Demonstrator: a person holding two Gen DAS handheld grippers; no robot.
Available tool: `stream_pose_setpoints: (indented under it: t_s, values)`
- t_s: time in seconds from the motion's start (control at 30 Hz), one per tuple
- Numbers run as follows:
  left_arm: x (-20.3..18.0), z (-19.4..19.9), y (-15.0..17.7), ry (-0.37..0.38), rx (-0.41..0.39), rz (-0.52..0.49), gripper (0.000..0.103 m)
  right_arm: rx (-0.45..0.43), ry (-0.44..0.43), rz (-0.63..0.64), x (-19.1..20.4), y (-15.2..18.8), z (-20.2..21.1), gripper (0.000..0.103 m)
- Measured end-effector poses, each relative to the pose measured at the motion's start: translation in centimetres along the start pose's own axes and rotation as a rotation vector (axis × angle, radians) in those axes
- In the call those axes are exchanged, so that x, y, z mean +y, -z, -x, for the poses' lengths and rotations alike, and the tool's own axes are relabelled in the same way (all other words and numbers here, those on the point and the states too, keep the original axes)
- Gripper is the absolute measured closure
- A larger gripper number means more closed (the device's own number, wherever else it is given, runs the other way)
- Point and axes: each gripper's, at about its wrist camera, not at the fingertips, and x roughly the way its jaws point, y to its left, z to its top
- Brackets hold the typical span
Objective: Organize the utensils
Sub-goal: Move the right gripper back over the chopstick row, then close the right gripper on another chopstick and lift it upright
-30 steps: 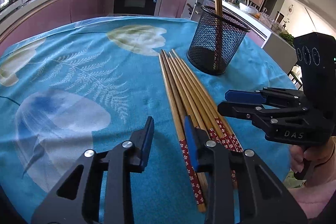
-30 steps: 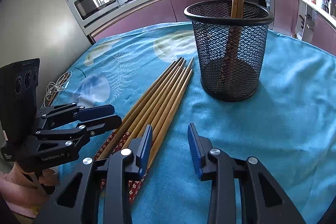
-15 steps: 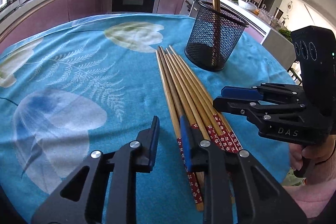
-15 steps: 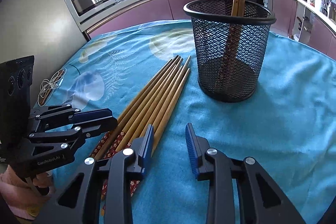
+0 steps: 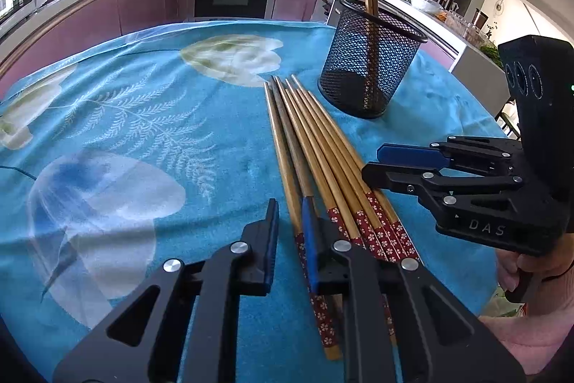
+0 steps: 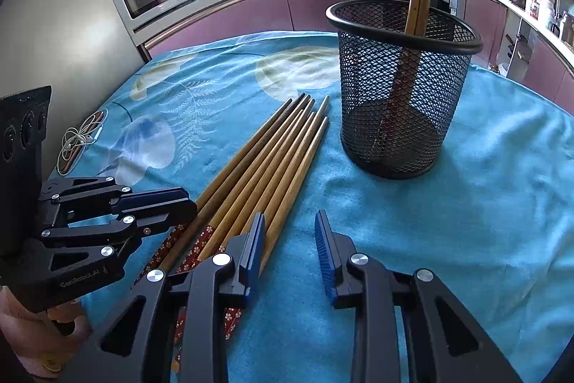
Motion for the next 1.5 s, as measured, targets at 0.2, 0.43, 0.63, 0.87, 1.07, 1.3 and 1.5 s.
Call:
stream_pose_setpoints:
  t_s: [0.2, 0.43, 0.63, 0.87, 1.07, 1.3, 1.5]
  values:
    - [0.3, 0.1, -0.1, -0.013, 0.007, 0.007, 0.087, 0.01, 0.012, -0.002, -0.1, -0.1, -0.1, 0.083]
    - [0.0, -1.0, -1.2, -0.037, 0.018, -0.019, 0.085, 0.014, 0.037, 0.016, 0.2, -0.6, -0.9, 0.083]
    - [-0.4, -2.4, -2.5, -0.066, 0.027, -0.049, 0.086, 0.0, 0.032, -0.011, -0.3, -1.4, -1.5, 0.086]
    - [-0.3, -3.0, -3.2, -0.075, 0.021, -0.012, 0.094, -0.012, -0.004, -0.07, -1.1, -1.6, -1.5, 0.095]
    - [0.2, -2.2, -2.8, -0.051, 0.0, 0.043, 0.095, -0.025, -0.043, -0.114, -2.0, -1.2, -0.8, 0.097]
    - [0.6, 0.1, -2.5, -0.005, -0.04, 0.072, 0.096, -0.057, -0.098, -0.128, -2.2, -1.0, 0.9, 0.097]
    - [0.7, 1.4, -2.5, 0.049, -0.059, 0.093, 0.096, -0.078, -0.146, -0.118, -1.9, -0.8, 1.9, 0.097]
